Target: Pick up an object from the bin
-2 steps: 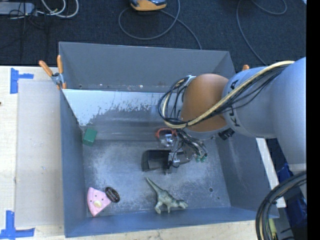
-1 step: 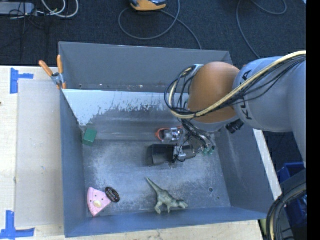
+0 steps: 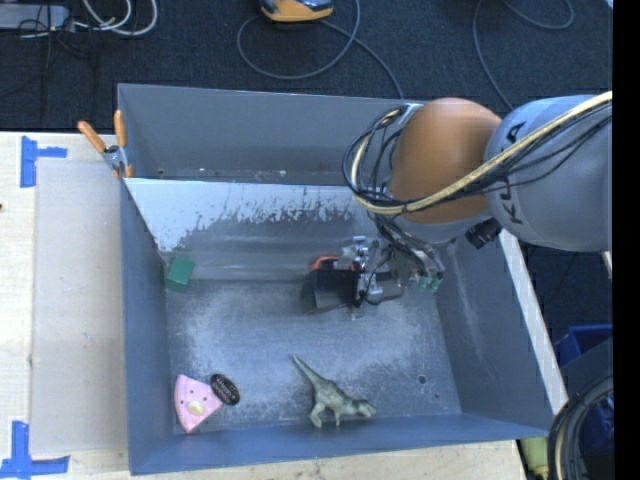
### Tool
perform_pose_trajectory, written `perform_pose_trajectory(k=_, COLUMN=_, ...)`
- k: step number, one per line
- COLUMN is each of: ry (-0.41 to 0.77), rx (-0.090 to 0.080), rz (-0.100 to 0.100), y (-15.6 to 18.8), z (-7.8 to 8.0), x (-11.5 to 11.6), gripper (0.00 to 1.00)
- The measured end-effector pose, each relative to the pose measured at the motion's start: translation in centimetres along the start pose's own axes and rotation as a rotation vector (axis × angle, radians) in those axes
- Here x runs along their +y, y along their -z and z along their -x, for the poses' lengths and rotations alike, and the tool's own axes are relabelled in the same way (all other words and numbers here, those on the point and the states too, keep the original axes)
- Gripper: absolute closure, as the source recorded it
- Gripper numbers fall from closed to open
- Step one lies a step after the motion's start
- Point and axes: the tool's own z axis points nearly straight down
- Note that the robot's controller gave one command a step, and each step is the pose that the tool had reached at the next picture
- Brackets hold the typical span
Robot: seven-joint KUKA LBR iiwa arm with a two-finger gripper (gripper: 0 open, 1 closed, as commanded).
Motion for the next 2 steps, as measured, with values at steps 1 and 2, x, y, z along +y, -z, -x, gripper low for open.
perform_pose_trajectory(k=1, ry=-0.009, rx=0.018, rz=0.001, y=2.6, z=-1.6, x=-0.2, gripper=1.00)
perform_pose_trajectory(k=2, ry=0.008, rx=0.012, rz=0.000, y=9.1, z=-0.4, x=0.5, gripper=1.00)
